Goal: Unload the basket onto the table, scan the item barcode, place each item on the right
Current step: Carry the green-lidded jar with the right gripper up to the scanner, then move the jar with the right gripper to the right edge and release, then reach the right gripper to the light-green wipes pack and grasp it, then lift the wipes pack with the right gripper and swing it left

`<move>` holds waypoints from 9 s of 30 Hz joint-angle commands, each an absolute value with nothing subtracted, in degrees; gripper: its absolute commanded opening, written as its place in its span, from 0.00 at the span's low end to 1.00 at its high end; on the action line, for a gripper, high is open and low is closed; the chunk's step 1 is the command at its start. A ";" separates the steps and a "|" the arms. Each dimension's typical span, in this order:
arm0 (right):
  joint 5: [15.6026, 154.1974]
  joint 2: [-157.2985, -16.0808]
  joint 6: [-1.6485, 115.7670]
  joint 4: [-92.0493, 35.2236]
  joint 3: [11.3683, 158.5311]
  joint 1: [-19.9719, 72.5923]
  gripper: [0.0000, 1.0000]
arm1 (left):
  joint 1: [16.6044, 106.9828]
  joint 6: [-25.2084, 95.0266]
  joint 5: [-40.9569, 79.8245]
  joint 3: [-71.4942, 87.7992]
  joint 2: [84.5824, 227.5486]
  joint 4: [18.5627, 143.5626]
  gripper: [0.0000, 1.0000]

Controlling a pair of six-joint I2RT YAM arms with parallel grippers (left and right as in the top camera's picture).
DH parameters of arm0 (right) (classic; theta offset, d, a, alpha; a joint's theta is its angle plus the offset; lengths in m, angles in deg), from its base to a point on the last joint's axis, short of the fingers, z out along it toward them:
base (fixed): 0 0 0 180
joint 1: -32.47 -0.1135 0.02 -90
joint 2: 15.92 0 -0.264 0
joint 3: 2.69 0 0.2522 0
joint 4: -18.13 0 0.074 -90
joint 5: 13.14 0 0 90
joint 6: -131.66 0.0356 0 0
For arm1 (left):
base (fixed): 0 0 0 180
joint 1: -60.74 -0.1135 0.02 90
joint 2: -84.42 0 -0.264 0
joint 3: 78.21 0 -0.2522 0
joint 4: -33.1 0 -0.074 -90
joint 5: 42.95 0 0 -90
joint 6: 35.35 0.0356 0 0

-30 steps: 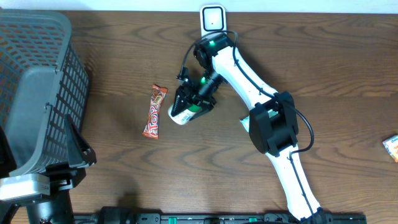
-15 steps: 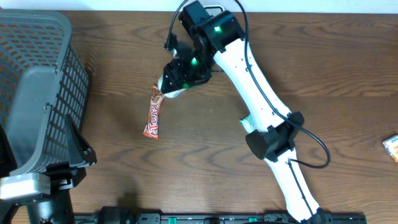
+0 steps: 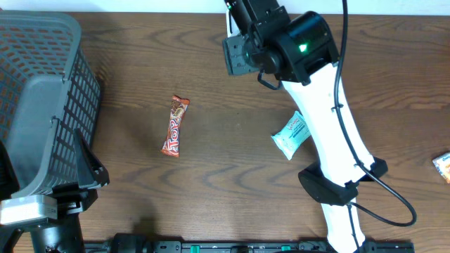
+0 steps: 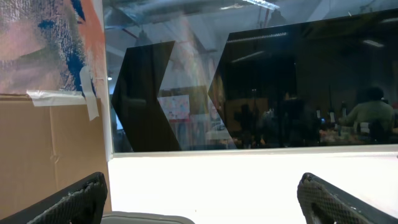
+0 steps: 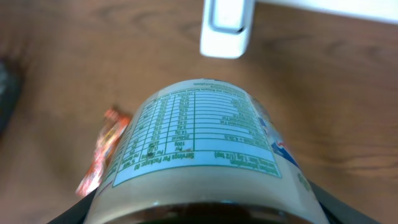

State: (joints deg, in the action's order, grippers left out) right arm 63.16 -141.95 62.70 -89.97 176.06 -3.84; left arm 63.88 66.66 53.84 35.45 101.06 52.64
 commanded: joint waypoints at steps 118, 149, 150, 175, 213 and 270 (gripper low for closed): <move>16.87 -173.76 80.58 -92.97 162.38 21.27 0.28 | 63.64 66.37 53.51 38.32 102.42 52.38 0.98; 68.43 -173.71 59.14 -92.97 162.42 69.38 0.80 | 63.64 66.13 53.51 38.32 105.48 49.08 0.98; 68.41 -173.69 59.14 -92.97 162.42 69.73 0.82 | 63.64 66.13 53.51 38.32 105.59 49.08 0.98; 91.27 -133.67 72.99 -91.09 162.47 70.21 0.99 | 63.64 66.15 53.51 38.32 106.88 48.92 0.98; 64.41 -129.47 79.97 -68.23 101.55 4.49 0.99 | 63.64 66.15 53.53 38.32 105.59 48.92 0.98; 68.30 -136.73 82.54 -78.17 111.36 1.40 0.68 | 63.64 66.18 53.53 38.32 105.57 49.36 0.98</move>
State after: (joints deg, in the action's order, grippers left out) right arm 68.61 -138.20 83.07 -77.16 110.75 2.10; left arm 63.88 66.48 53.81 37.92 106.20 49.47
